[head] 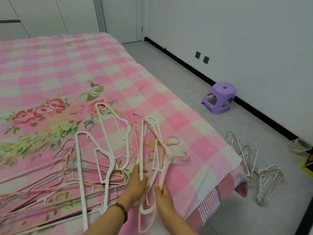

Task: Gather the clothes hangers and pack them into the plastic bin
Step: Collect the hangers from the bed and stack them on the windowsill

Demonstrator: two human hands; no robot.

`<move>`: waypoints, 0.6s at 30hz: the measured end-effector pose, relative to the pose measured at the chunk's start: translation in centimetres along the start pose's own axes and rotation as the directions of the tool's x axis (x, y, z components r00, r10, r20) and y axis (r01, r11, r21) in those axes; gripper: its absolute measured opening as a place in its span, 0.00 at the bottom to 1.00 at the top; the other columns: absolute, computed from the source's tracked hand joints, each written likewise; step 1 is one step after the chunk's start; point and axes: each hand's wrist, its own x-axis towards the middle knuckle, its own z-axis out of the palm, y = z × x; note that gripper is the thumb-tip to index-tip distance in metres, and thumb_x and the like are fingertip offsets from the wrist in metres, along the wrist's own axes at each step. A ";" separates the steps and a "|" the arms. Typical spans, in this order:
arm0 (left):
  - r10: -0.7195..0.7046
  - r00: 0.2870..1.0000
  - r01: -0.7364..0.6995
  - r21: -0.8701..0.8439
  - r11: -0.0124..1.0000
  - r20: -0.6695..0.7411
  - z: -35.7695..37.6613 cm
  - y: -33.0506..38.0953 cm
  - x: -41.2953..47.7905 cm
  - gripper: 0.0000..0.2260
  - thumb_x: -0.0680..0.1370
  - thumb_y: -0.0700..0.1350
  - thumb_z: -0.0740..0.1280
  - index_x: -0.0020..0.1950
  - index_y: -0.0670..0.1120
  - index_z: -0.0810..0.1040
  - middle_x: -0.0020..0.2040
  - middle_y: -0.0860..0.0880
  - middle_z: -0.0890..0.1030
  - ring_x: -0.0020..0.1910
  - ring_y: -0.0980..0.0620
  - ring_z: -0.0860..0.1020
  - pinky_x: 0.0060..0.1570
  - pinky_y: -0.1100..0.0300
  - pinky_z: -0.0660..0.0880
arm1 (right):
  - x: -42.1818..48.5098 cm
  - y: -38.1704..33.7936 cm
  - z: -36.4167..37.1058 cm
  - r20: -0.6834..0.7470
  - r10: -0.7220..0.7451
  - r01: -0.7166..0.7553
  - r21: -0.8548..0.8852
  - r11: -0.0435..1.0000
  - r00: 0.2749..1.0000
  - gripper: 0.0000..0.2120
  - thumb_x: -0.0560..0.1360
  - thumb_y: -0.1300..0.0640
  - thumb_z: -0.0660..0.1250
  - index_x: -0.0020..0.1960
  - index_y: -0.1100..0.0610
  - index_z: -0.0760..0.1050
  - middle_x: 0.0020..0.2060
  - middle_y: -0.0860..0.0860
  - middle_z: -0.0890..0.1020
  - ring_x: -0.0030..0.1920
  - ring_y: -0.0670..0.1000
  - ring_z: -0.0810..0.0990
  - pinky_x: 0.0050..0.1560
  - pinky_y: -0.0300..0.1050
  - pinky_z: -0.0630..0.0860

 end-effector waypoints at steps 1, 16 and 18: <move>0.014 1.000 -0.014 0.061 0.998 0.000 -0.6 -0.7 0.4 0.14 0.77 0.38 0.61 0.62 0.45 0.68 0.57 0.43 0.75 0.52 0.48 0.76 0.53 0.54 0.75 | 0.2 0.0 0.5 0.030 0.013 -0.014 0.043 0.999 0.999 0.13 0.79 0.58 0.60 0.63 0.56 0.70 0.54 0.53 0.81 0.51 0.50 0.79 0.50 0.40 0.76; -0.040 0.982 0.083 -0.235 0.968 0.185 -2.0 1.2 -0.9 0.12 0.79 0.47 0.63 0.56 0.40 0.74 0.39 0.45 0.79 0.34 0.54 0.77 0.34 0.67 0.76 | 1.4 -1.2 0.7 -0.321 -0.159 0.186 0.055 0.981 0.934 0.09 0.79 0.58 0.62 0.49 0.62 0.76 0.34 0.52 0.78 0.37 0.54 0.77 0.38 0.44 0.74; 0.013 0.993 0.018 -0.253 0.967 0.117 -2.0 1.8 -1.0 0.12 0.79 0.48 0.63 0.53 0.39 0.75 0.34 0.47 0.75 0.30 0.53 0.73 0.33 0.65 0.75 | 0.7 -2.0 1.0 -0.300 -0.234 0.254 0.029 0.967 0.925 0.09 0.79 0.57 0.61 0.53 0.60 0.76 0.38 0.52 0.79 0.42 0.55 0.78 0.44 0.49 0.76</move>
